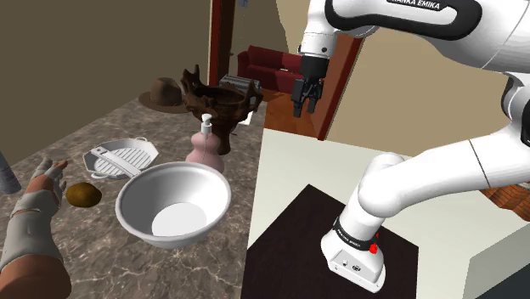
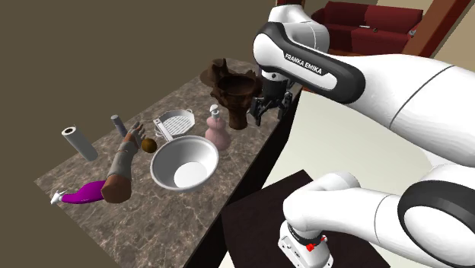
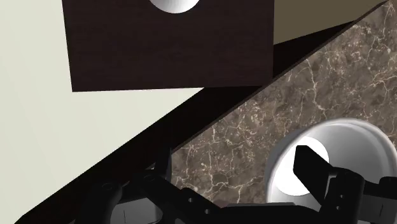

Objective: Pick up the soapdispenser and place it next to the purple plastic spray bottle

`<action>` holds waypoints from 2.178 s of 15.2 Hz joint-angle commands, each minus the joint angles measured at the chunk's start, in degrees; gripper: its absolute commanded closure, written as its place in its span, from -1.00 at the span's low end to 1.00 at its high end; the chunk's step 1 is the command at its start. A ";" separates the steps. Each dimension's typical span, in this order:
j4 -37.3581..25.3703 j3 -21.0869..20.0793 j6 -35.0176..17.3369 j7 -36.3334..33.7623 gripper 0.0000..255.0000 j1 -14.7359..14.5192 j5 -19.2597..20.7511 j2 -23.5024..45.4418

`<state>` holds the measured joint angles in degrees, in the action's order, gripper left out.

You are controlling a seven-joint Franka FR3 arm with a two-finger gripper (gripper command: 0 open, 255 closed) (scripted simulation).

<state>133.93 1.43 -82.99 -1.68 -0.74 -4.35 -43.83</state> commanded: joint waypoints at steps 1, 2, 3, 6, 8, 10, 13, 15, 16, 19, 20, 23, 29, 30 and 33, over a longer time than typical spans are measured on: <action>0.00 0.00 0.00 0.00 -1.00 0.00 0.00 0.00; 1.61 0.26 -2.85 1.24 -1.00 -0.29 0.12 0.14; 3.14 0.53 -5.73 2.48 -1.00 -0.59 0.21 0.40; 7.15 1.39 -14.53 6.17 -1.00 -1.58 0.31 1.88; 9.34 1.97 -20.50 8.67 -1.00 -2.30 0.20 3.48; 11.11 2.59 -26.53 11.22 -1.00 -3.11 -0.08 5.57; 12.94 3.59 -35.60 15.24 -1.00 -4.55 -0.88 9.57; 13.59 4.32 -41.57 18.11 -1.00 -5.69 -1.74 12.77; 13.73 4.72 -44.51 19.62 -1.00 -6.35 -2.29 14.50; 13.46 6.07 -53.00 24.61 -1.00 -8.64 -4.61 20.17; 13.13 6.57 -55.69 26.47 -1.00 -9.52 -5.67 22.18; 11.43 8.26 -63.15 32.89 -1.00 -12.61 -9.96 28.46; 6.96 10.48 -72.07 45.60 -1.00 -17.64 -20.86 38.44; 6.78 10.46 -72.68 46.22 -1.00 -17.86 -21.70 39.30; 6.12 10.37 -74.40 48.23 -1.00 -18.50 -24.42 41.90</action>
<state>140.37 11.81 -156.72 45.67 -19.00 -27.66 -2.98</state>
